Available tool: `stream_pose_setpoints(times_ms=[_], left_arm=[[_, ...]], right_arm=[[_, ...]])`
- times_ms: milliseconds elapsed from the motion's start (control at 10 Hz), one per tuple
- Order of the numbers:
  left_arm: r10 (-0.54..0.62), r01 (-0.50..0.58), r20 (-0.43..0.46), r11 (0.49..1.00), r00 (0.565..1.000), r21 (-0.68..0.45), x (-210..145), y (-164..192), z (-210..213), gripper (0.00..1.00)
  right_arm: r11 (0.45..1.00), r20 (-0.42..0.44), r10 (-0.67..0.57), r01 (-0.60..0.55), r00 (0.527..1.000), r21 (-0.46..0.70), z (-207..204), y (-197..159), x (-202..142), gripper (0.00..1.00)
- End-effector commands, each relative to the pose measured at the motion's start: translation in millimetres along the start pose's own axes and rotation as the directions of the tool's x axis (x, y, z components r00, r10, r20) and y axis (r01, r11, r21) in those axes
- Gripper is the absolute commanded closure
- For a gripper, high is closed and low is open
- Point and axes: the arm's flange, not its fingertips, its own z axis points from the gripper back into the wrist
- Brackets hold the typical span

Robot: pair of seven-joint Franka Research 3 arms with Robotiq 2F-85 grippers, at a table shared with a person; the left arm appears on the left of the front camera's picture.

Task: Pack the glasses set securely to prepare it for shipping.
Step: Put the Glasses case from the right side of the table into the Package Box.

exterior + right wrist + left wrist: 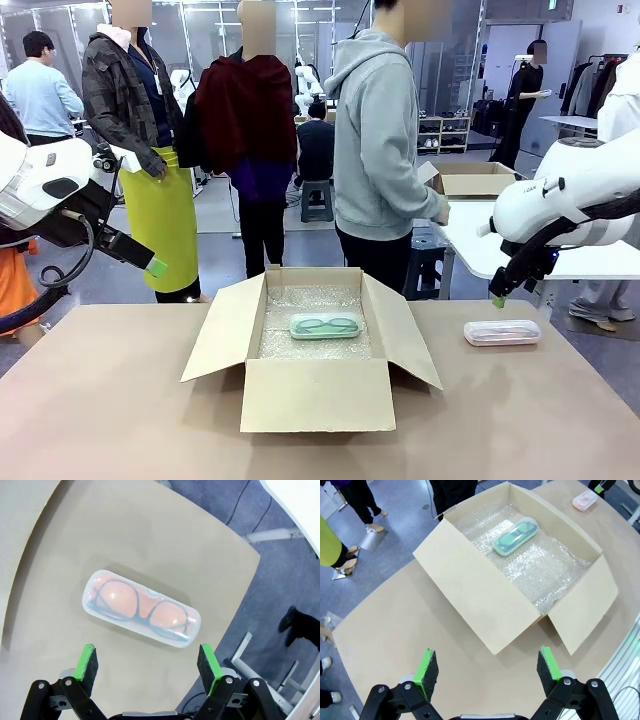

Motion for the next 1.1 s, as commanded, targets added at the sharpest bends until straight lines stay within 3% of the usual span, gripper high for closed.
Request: stream_pose_setpoints(times_ms=[0, 100, 200, 500, 600, 800, 900, 1000], left_arm=[[-0.007, 0.007, 0.008, 1.0, 1.0, 0.004, -1.2, 1.6, 1.1, 0.0], [-0.007, 0.007, 0.008, 1.0, 1.0, 0.004, -1.2, 1.6, 1.1, 0.0], [-0.007, 0.007, 0.008, 1.0, 1.0, 0.004, -1.2, 1.6, 1.1, 0.0], [-0.007, 0.007, 0.008, 1.0, 1.0, 0.004, -1.2, 1.6, 1.1, 0.0], [-0.007, 0.007, 0.008, 1.0, 1.0, 0.004, -1.2, 1.6, 1.1, 0.0], [-0.007, 0.007, 0.008, 1.0, 1.0, 0.004, -1.2, 1.6, 1.1, 0.0], [-0.007, 0.007, 0.008, 1.0, 1.0, 0.004, -1.2, 1.6, 1.1, 0.0], [-0.007, 0.007, 0.008, 1.0, 1.0, 0.004, -1.2, 1.6, 1.1, 0.0]], right_arm=[[0.977, -0.051, 0.212, -0.209, 0.976, 0.049, 3.5, -9.5, 7.7, 0.0], [0.899, -0.029, 0.432, -0.428, 0.901, 0.092, 6.1, -13.3, 8.6, 0.0], [0.809, -0.004, 0.561, -0.547, 0.828, 0.216, 7.4, -15.7, 9.5, 0.0], [0.59, -0.036, 0.804, -0.788, 0.594, 0.175, -8.6, -9.0, 2.5, 0.0], [0.54, -0.026, 0.838, -0.823, 0.545, 0.176, -14.5, -9.1, 1.7, 0.0], [0.564, -0.037, 0.825, -0.815, 0.564, 0.131, -28.6, -12.0, 3.9, 0.0], [0.619, -0.04, 0.785, -0.782, 0.618, 0.073, -37.6, -9.6, 8.3, 0.0], [0.64, -0.043, 0.768, -0.767, 0.638, 0.052, -45.2, -5.5, 12.2, 0.0]])
